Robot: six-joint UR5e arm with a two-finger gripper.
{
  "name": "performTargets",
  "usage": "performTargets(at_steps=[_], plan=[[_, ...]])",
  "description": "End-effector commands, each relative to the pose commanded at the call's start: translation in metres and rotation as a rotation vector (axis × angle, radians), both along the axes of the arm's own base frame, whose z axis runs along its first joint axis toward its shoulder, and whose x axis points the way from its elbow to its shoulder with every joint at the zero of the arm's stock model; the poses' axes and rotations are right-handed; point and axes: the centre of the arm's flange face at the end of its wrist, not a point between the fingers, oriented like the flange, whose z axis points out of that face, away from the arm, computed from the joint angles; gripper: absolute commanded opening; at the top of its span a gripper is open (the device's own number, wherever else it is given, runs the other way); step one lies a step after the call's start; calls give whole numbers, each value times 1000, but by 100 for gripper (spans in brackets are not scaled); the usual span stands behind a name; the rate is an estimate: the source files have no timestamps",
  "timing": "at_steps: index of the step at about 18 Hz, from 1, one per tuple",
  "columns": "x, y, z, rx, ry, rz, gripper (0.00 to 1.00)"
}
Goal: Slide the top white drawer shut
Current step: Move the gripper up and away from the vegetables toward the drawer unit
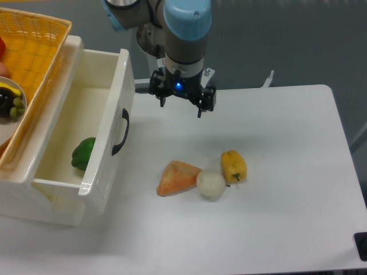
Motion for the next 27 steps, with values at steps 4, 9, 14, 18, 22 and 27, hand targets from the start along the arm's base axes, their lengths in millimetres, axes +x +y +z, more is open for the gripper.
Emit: performTargets(at_steps=[4, 9, 14, 18, 22, 27], plan=[[-11, 1, -11, -7, -6, 6, 100], [-22, 8, -35, -16, -20, 11, 100], [-26, 7, -56, -18, -19, 21, 100], [-37, 7, -75, -35, -31, 39, 100], [-42, 5, -78, -46, -37, 128, 100], [-40, 10, -87, -61, -56, 254, 100]])
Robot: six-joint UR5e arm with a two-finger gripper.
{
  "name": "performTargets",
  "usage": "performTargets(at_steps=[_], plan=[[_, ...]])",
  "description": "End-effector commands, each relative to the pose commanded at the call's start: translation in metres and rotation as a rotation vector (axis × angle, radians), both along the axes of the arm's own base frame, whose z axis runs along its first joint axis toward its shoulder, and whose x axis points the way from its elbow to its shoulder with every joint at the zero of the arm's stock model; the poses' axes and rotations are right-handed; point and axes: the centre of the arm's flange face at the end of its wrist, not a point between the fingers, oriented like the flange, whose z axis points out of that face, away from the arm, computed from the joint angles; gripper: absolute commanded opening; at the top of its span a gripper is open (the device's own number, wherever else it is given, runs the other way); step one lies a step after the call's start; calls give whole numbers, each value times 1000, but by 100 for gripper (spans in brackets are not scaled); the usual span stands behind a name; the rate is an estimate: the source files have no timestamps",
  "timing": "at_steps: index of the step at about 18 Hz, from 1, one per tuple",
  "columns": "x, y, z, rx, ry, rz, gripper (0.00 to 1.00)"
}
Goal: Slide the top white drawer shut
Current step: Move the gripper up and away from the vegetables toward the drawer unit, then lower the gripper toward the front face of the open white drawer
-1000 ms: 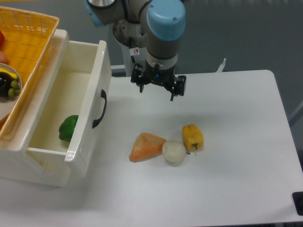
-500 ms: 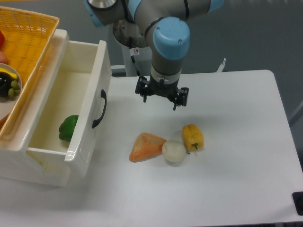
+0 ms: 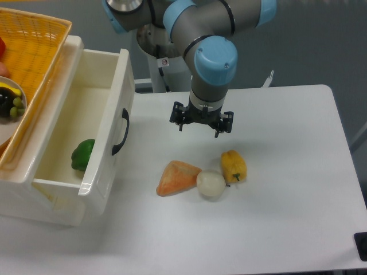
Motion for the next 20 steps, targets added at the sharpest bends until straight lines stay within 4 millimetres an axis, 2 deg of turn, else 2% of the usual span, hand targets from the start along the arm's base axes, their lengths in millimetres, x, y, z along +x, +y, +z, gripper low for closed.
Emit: performTargets(at_steps=[2, 9, 14, 20], plan=[[1, 6, -14, -18, -21, 2, 100], [14, 28, -32, -31, -55, -12, 100], [37, 46, -37, -41, -60, -57, 100], [55, 56, -49, -54, -77, -94, 100]])
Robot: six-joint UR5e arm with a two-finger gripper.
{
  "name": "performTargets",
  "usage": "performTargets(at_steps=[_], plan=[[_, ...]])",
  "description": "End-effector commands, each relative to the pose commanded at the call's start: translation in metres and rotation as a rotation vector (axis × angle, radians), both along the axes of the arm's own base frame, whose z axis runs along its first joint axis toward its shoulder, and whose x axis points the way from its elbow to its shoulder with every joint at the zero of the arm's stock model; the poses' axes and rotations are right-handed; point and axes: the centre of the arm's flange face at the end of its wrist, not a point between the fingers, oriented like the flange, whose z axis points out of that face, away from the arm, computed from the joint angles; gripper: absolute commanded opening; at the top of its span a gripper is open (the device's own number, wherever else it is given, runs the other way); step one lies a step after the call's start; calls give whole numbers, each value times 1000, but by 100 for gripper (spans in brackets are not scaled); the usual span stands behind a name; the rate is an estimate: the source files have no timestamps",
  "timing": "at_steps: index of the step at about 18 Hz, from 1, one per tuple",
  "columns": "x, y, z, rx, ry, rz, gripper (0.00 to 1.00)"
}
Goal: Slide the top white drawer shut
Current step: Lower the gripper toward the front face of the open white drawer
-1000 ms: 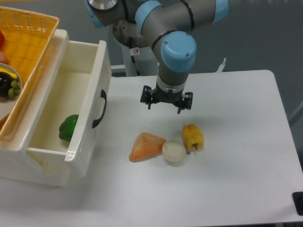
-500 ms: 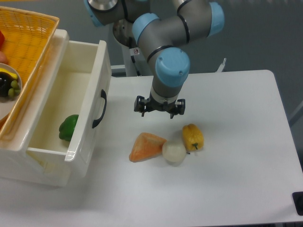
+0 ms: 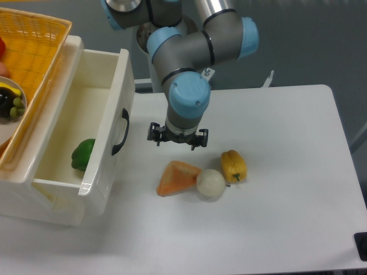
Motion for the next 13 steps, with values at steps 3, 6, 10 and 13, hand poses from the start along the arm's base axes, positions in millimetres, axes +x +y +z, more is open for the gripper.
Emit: performTargets(at_steps=[3, 6, 10, 13], plan=[[8, 5, -1, -1, -1, -17, 100], [13, 8, -1, 0, -2, -24, 100], [14, 8, 0, 2, -2, -26, 100], [19, 11, 1, 3, -1, -35, 100]])
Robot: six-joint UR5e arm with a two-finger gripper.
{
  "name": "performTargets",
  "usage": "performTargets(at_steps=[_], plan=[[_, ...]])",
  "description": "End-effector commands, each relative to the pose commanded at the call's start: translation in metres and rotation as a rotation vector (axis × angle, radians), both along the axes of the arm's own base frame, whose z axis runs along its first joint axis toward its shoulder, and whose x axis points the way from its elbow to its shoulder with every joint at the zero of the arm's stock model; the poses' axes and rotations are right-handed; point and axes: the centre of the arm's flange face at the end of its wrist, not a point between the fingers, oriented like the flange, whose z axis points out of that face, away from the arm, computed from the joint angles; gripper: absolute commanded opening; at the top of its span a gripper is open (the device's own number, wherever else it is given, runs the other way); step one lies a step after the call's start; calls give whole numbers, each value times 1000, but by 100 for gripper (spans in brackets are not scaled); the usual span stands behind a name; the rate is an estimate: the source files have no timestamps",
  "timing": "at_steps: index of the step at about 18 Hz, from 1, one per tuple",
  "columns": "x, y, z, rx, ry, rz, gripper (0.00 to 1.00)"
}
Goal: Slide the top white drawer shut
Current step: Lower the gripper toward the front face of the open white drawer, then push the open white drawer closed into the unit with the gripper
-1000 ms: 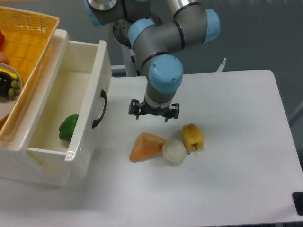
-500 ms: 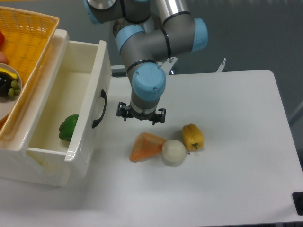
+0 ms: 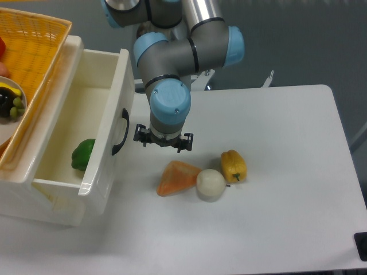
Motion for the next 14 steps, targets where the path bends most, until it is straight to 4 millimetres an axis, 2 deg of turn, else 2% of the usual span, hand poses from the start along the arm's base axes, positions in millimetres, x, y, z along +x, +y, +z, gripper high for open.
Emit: performTargets(at_steps=[14], plan=[[19, 12, 8, 21, -1, -16, 100]])
